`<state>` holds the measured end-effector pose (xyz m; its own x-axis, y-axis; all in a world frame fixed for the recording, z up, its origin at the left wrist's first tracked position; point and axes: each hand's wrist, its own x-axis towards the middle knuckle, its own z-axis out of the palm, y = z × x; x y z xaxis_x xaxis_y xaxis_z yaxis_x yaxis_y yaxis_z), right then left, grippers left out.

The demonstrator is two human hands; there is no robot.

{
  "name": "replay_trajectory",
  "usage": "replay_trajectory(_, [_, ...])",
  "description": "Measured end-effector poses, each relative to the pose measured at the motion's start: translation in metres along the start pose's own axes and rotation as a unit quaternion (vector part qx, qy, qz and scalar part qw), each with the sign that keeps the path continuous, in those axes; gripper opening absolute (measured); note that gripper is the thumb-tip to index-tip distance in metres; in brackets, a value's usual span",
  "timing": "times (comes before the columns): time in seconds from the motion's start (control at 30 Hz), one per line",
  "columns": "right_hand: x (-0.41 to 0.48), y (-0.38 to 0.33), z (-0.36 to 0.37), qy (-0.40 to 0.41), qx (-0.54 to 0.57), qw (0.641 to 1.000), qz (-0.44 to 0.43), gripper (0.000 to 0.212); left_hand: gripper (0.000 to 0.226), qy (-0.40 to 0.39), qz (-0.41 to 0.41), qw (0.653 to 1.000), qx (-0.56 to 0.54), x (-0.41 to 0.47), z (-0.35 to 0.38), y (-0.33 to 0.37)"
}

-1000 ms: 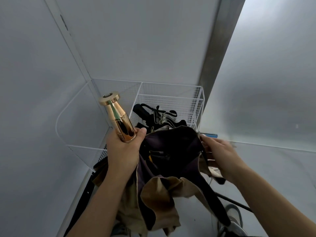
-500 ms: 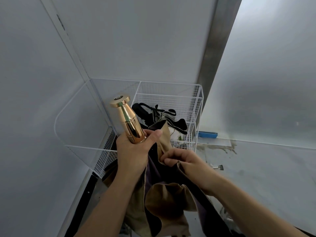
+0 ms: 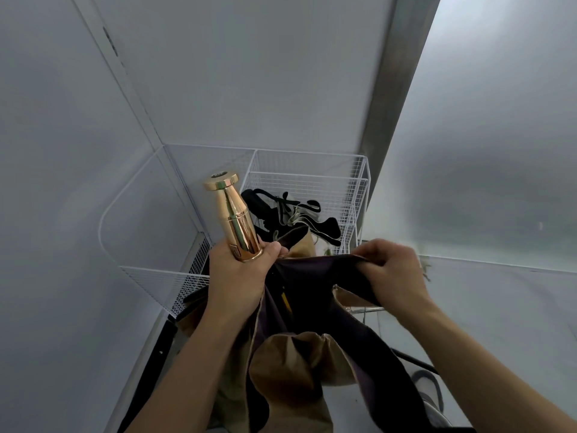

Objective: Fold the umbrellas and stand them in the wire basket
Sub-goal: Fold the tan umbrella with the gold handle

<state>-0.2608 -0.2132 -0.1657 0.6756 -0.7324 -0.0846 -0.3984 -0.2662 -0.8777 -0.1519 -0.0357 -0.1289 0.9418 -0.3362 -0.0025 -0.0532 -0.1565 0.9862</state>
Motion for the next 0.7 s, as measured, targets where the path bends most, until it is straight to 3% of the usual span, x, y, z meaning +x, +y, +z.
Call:
replay_trajectory(0.07, [0.005, 0.002, -0.008, 0.043, 0.070, 0.997, 0.010, 0.026, 0.014, 0.025, -0.004, 1.000, 0.005, 0.002, -0.002, 0.000])
replay_trajectory(0.17, [0.006, -0.003, -0.016, 0.075, 0.163, 0.984, 0.002, 0.011, 0.023, 0.085, -0.023, 0.996, -0.015, 0.006, -0.006, -0.005])
replay_trajectory(0.27, [-0.001, -0.007, -0.015, 0.120, 0.180, 0.976, -0.024, 0.027, 0.028, 0.115, -0.038, 0.991, -0.048, 0.007, -0.008, -0.007])
replay_trajectory(0.33, [-0.008, -0.011, -0.011, 0.064, 0.163, 0.984, -0.034, 0.027, 0.040, 0.122, -0.038, 0.989, -0.068, 0.007, -0.009, -0.007])
replay_trajectory(0.4, [-0.018, -0.014, -0.002, -0.054, 0.136, 0.989, -0.036, 0.019, 0.045, 0.125, -0.033, 0.989, -0.079, 0.007, -0.008, -0.006])
replay_trajectory(0.5, [-0.028, -0.015, 0.013, -0.177, 0.114, 0.977, -0.042, 0.017, 0.021, 0.112, -0.032, 0.990, -0.076, 0.004, -0.005, -0.003])
replay_trajectory(0.7, [-0.034, -0.013, 0.033, -0.231, 0.048, 0.967, -0.092, 0.019, 0.034, 0.076, -0.027, 0.992, -0.095, -0.002, 0.000, 0.002])
